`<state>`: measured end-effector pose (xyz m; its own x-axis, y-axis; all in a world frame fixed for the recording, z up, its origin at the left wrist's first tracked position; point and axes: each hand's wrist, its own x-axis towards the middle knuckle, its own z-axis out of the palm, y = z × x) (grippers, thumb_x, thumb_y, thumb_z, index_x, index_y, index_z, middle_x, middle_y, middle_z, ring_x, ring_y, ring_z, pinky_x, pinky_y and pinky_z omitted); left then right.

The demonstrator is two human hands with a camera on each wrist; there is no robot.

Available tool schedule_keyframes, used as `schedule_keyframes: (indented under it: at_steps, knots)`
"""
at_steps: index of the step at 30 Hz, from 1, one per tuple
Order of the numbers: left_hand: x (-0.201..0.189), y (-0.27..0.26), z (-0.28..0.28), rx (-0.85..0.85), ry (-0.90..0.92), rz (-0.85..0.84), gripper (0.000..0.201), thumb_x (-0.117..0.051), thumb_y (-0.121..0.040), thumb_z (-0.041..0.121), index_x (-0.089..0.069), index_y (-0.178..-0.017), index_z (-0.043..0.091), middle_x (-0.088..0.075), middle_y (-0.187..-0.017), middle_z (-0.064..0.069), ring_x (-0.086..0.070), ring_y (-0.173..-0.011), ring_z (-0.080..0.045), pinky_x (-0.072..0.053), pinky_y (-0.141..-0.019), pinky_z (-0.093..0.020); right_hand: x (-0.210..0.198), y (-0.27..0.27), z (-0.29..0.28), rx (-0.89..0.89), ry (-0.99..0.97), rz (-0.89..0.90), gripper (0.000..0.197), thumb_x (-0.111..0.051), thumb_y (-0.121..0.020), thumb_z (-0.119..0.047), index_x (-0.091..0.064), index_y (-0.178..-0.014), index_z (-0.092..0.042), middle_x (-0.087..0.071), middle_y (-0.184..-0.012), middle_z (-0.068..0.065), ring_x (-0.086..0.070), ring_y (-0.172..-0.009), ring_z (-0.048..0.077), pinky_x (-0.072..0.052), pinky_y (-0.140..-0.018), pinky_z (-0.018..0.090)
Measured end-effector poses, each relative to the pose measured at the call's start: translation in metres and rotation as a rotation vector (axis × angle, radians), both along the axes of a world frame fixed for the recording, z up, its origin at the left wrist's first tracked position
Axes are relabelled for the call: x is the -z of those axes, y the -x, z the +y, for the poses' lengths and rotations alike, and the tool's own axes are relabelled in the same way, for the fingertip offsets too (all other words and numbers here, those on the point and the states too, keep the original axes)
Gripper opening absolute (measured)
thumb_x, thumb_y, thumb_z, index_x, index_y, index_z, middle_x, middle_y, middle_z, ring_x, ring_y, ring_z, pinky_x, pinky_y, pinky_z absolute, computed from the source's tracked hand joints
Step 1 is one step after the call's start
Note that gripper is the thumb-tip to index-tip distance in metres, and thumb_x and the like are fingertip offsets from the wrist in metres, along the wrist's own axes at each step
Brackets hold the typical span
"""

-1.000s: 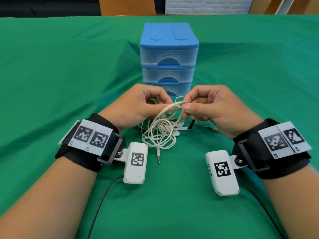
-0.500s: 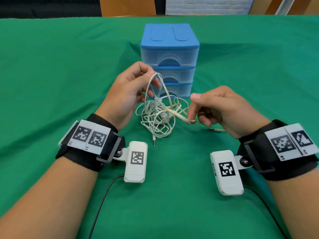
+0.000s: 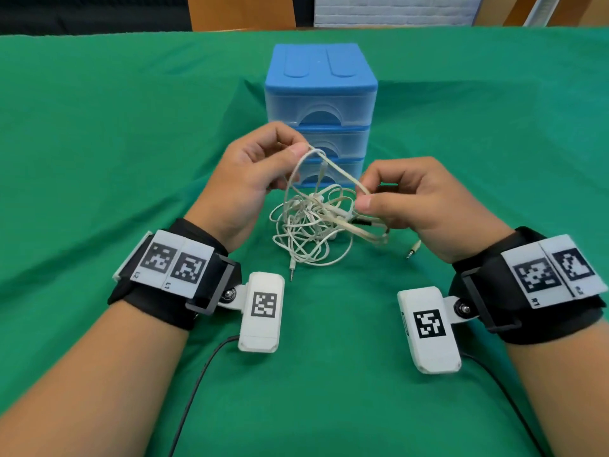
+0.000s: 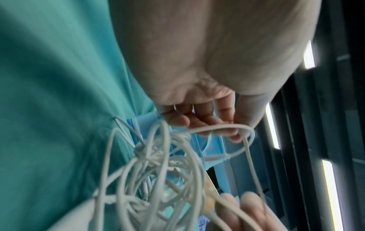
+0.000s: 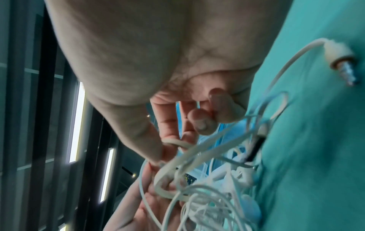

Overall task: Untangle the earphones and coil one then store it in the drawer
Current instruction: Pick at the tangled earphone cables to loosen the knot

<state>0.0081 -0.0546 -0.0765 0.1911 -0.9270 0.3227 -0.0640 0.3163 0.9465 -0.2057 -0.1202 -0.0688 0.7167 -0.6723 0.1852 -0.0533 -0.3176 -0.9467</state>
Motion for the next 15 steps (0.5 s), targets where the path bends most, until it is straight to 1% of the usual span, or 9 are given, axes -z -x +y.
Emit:
schedule_keyframes:
  at_steps: [1,2,3,5,7,9,11,13,15]
  knots:
    - [0.000,-0.003,0.000,-0.027,-0.013,0.084,0.007,-0.059,-0.094,0.014,-0.058,-0.087,0.013,-0.050,-0.067,-0.002,-0.050,-0.063,-0.011,-0.041,-0.065,-0.022,-0.002,0.000,0.000,-0.015,-0.051,-0.058,0.017,-0.074,-0.074,-0.018,-0.061,-0.069,-0.008,-0.040,-0.064,0.027,-0.022,-0.056,0.019,-0.018,-0.050,0.025]
    - [0.001,-0.006,-0.001,-0.043,-0.029,0.164,0.008,-0.058,-0.096,0.013,-0.057,-0.088,0.013,-0.045,-0.065,-0.002,-0.051,-0.062,-0.013,-0.044,-0.065,-0.023,-0.005,0.001,0.001,-0.025,-0.099,-0.114,0.014,-0.071,-0.072,-0.018,-0.061,-0.068,-0.010,-0.037,-0.069,0.031,-0.019,-0.058,0.023,-0.015,-0.051,0.029]
    - [0.001,-0.008,-0.001,-0.054,-0.048,0.226,0.009,-0.056,-0.098,0.013,-0.056,-0.089,0.013,-0.040,-0.064,-0.003,-0.050,-0.061,-0.015,-0.045,-0.064,-0.024,-0.008,0.002,0.002,-0.025,-0.140,-0.164,0.010,-0.069,-0.071,-0.016,-0.061,-0.067,-0.010,-0.038,-0.072,0.031,-0.020,-0.058,0.023,-0.012,-0.053,0.033]
    - [0.002,-0.009,-0.002,-0.072,-0.088,0.278,0.010,-0.054,-0.100,0.013,-0.054,-0.090,0.013,-0.035,-0.063,-0.002,-0.047,-0.057,-0.016,-0.044,-0.059,-0.026,-0.011,0.005,0.002,-0.014,-0.194,-0.250,0.006,-0.063,-0.070,-0.008,-0.058,-0.067,-0.006,-0.046,-0.075,0.020,-0.027,-0.055,0.017,-0.012,-0.056,0.035]
    - [0.003,-0.009,-0.002,-0.088,-0.121,0.277,0.008,-0.053,-0.101,0.014,-0.053,-0.093,0.013,-0.035,-0.062,-0.001,-0.044,-0.053,-0.014,-0.041,-0.057,-0.028,-0.013,0.008,0.001,-0.028,-0.225,-0.340,0.009,-0.061,-0.069,-0.009,-0.054,-0.070,-0.003,-0.051,-0.077,0.012,-0.030,-0.056,0.015,-0.014,-0.058,0.034]
    - [0.004,-0.008,-0.003,-0.103,-0.147,0.272,0.006,-0.053,-0.102,0.015,-0.052,-0.096,0.013,-0.034,-0.062,-0.001,-0.042,-0.051,-0.013,-0.040,-0.055,-0.027,-0.015,0.011,-0.001,-0.059,-0.259,-0.441,0.020,-0.066,-0.066,-0.014,-0.051,-0.073,-0.002,-0.051,-0.078,0.010,-0.024,-0.063,0.020,-0.014,-0.061,0.033]
    - [0.004,-0.008,-0.003,-0.117,-0.174,0.272,0.006,-0.053,-0.102,0.015,-0.051,-0.097,0.013,-0.034,-0.062,-0.001,-0.039,-0.049,-0.012,-0.038,-0.050,-0.025,-0.017,0.013,-0.003,-0.079,-0.291,-0.540,0.027,-0.068,-0.068,-0.021,-0.049,-0.075,-0.005,-0.050,-0.080,0.009,-0.026,-0.068,0.021,-0.015,-0.063,0.034]
    - [0.004,-0.008,-0.003,-0.124,-0.207,0.261,0.007,-0.054,-0.101,0.014,-0.052,-0.095,0.013,-0.033,-0.061,0.000,-0.036,-0.047,-0.011,-0.034,-0.046,-0.022,-0.019,0.016,-0.005,-0.080,-0.322,-0.625,0.020,-0.061,-0.073,-0.022,-0.048,-0.075,-0.006,-0.047,-0.082,0.009,-0.036,-0.073,0.019,-0.018,-0.065,0.035]
    - [0.004,-0.007,-0.003,-0.119,-0.250,0.235,0.011,-0.054,-0.101,0.013,-0.053,-0.090,0.015,-0.032,-0.060,0.001,-0.032,-0.046,-0.009,-0.030,-0.043,-0.020,-0.020,0.019,-0.007,-0.070,-0.352,-0.688,0.016,-0.057,-0.074,-0.021,-0.048,-0.076,-0.008,-0.044,-0.083,0.008,-0.042,-0.080,0.018,-0.024,-0.066,0.035]
